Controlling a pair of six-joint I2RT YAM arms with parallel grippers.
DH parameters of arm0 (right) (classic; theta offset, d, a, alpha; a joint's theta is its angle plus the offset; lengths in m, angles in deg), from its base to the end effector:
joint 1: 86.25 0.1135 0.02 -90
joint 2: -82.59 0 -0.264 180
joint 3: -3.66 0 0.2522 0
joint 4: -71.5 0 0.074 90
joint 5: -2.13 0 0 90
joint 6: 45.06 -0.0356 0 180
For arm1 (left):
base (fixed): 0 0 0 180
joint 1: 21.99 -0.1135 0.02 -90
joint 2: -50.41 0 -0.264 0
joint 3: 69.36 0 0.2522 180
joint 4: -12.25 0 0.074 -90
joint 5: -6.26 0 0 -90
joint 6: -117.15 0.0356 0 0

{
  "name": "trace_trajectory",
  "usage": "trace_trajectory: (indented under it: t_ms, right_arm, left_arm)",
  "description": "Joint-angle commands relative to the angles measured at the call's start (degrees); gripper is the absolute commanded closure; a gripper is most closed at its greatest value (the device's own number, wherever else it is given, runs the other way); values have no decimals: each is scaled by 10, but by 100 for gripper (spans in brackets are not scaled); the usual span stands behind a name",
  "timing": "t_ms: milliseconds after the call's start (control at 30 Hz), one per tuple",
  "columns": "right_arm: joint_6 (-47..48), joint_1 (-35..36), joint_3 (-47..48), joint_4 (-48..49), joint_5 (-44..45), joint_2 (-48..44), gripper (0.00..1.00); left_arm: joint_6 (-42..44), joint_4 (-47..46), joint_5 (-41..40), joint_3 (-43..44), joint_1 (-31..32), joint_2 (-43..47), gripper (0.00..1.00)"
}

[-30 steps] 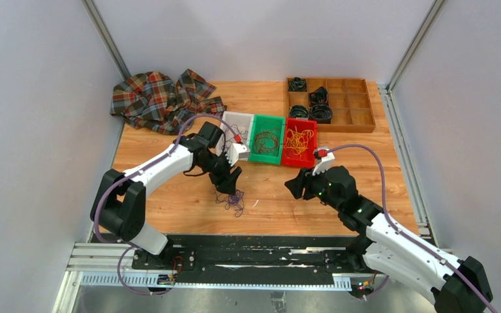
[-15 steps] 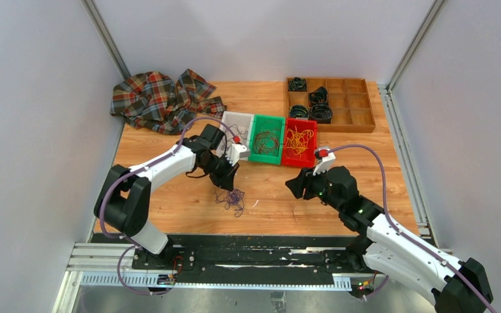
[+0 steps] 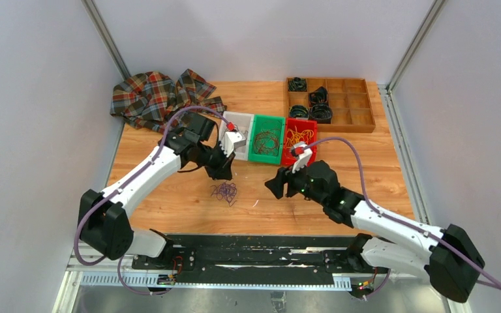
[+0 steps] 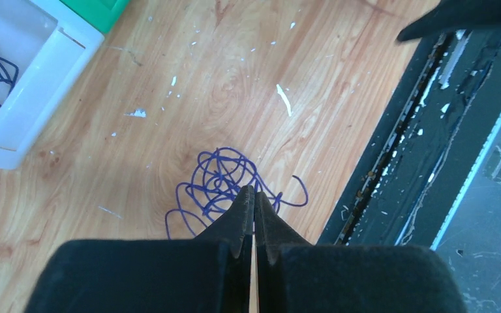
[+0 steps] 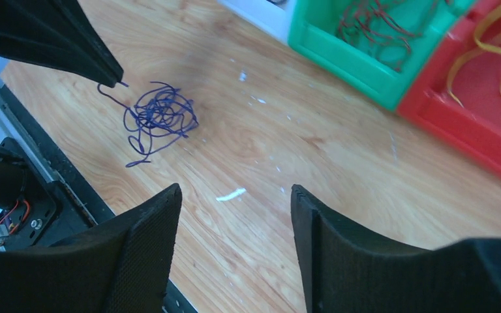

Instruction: Untangle the cables

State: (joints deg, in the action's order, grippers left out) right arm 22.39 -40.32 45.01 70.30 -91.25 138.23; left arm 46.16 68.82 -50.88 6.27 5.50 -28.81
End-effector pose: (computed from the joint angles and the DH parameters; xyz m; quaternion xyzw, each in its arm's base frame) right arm 0.1522 0.1602 0.2399 -0.1787 0.7755 0.3599 0.4870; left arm 0.2342 -0.1436 0.2669 0.4328 0.8228 -0.2908 0.2261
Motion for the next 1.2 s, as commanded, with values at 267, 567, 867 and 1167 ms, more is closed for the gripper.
trace_trajectory:
  t_ms: [267,567,867,1167]
  right_arm:
    - [85,105,87,224,10,165,34]
    - [97,138,95,302,-13,244,33]
    - [97,141,110,316,63,336,41]
    - [74,140,29,352,96,347,75]
  left_arm:
    - [-4,83,63,87,3,47,99]
    - [-15,83,66,100,3,38,99]
    - [-38,85,92,119,3,57,99]
    - [-37,113,97,161,2,81,99]
